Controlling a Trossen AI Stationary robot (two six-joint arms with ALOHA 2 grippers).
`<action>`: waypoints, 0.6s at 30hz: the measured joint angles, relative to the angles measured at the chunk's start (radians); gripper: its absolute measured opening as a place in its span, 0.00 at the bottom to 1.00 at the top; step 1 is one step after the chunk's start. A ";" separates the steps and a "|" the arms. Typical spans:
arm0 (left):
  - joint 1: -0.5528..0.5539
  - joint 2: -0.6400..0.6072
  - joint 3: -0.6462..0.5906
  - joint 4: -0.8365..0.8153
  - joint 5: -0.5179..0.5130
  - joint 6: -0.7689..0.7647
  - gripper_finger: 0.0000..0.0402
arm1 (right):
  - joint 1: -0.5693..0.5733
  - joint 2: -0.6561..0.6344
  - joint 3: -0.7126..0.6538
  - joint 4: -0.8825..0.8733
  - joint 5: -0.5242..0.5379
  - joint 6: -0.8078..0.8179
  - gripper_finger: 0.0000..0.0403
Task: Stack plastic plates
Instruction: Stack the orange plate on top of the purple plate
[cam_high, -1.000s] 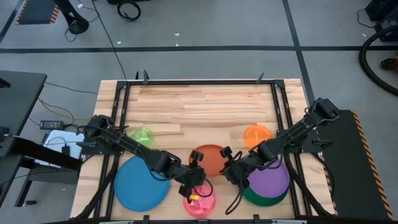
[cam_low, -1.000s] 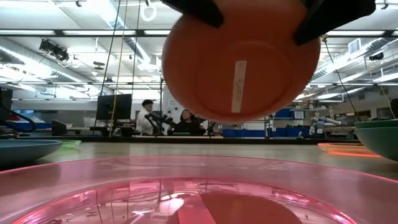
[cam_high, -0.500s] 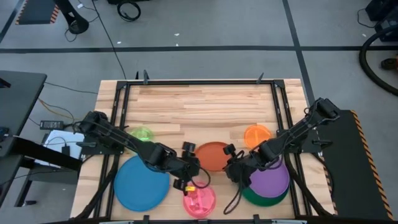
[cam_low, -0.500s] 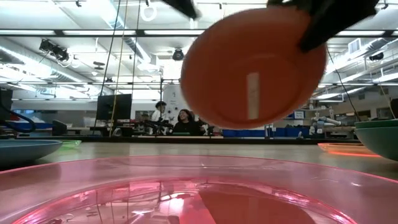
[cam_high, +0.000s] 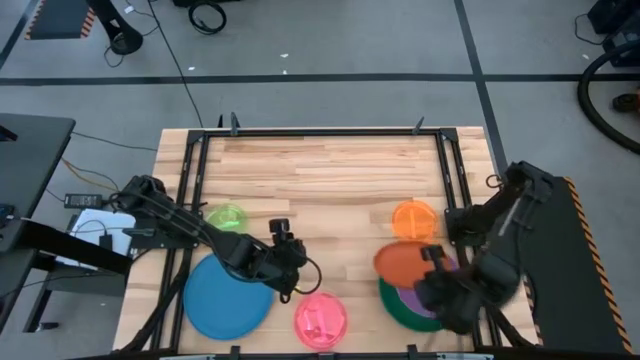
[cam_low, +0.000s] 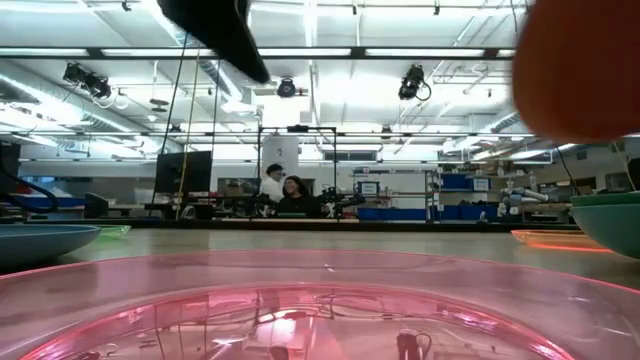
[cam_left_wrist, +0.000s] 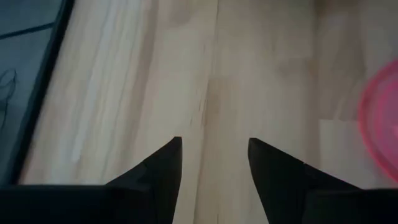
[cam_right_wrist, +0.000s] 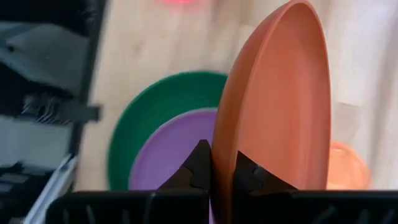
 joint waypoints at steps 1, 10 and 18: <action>0.005 0.000 -0.025 0.030 0.000 0.000 0.47 | 0.032 0.004 -0.001 0.001 0.000 0.018 0.05; 0.041 0.000 -0.177 0.279 0.004 -0.001 0.47 | 0.239 0.007 -0.025 -0.048 0.074 0.294 0.05; 0.063 0.000 -0.198 0.337 0.004 0.003 0.47 | 0.283 0.009 -0.204 0.029 0.035 0.407 0.06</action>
